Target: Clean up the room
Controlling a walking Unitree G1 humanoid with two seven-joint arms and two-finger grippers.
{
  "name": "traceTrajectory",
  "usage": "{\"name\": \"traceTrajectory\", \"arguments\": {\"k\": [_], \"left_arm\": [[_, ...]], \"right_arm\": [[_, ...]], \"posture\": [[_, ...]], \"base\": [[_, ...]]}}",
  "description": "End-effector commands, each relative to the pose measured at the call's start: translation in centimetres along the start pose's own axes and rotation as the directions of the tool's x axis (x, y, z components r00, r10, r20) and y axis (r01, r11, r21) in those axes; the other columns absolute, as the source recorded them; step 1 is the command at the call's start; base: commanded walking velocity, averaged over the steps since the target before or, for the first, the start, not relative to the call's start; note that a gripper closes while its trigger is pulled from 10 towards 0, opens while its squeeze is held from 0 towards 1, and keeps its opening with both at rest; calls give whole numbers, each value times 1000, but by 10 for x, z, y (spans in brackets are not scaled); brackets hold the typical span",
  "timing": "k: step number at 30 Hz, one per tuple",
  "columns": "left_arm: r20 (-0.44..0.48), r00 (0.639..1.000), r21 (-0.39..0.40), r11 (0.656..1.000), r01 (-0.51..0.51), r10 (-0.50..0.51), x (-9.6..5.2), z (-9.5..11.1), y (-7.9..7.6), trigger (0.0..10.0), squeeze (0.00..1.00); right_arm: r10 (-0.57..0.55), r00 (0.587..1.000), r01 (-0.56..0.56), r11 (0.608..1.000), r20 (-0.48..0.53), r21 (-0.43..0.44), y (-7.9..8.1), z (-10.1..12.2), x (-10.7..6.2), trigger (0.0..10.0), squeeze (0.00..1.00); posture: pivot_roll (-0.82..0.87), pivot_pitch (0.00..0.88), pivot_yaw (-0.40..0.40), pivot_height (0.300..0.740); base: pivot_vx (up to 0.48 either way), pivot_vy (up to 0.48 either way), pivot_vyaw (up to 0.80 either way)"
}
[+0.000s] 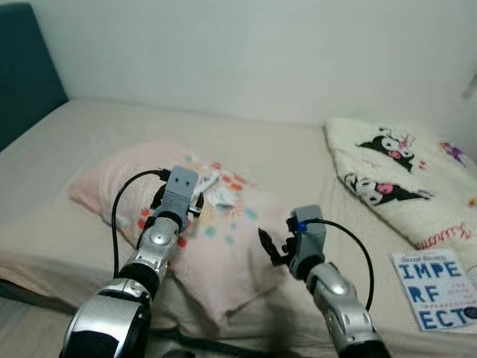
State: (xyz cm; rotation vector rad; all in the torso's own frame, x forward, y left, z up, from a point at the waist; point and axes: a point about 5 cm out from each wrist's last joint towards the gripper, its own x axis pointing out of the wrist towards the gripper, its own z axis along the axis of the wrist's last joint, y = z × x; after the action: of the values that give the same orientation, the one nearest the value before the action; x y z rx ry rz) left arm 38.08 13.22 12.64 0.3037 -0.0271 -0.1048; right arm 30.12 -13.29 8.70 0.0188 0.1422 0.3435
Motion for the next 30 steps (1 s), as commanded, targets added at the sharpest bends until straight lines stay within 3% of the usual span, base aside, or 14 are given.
{"name": "traceTrajectory", "arguments": {"k": [1,14,20,24,26,28,30], "left_arm": [[60,998,68,998,4,-8,11,22,9,10000,0],[137,989,135,990,30,-49,22,54,14,10000,0],[123,990,266,964,33,-68,25,58,19,10000,0],[127,990,281,959,20,-58,26,59,21,10000,0],[98,993,246,966,-81,58,29,65,47,10000,0],[98,993,246,966,-81,58,29,65,47,10000,0],[47,990,191,971,-141,134,29,63,65,10000,0]], "right_arm": [[4,1000,-4,1000,3,27,8,1,-4,10000,0],[5,999,-7,999,31,46,24,11,-18,10000,0],[-4,999,1,998,44,56,31,18,-27,10000,0],[-5,999,2,998,44,57,31,19,-29,10000,0],[-25,999,23,998,26,62,30,17,-37,10000,0],[-25,999,23,998,26,62,30,17,-37,10000,0],[-38,999,37,997,11,64,29,15,-43,10000,0]], "posture": [[-100,139,-1,600],[-112,233,31,600],[-132,283,41,600],[-132,283,41,600],[-135,332,41,600],[-135,332,41,600],[-134,350,40,600]], "base": [[0,0,0],[0,0,0],[0,0,0],[0,0,0],[0,0,0],[0,0,0],[0,0,0]]}}
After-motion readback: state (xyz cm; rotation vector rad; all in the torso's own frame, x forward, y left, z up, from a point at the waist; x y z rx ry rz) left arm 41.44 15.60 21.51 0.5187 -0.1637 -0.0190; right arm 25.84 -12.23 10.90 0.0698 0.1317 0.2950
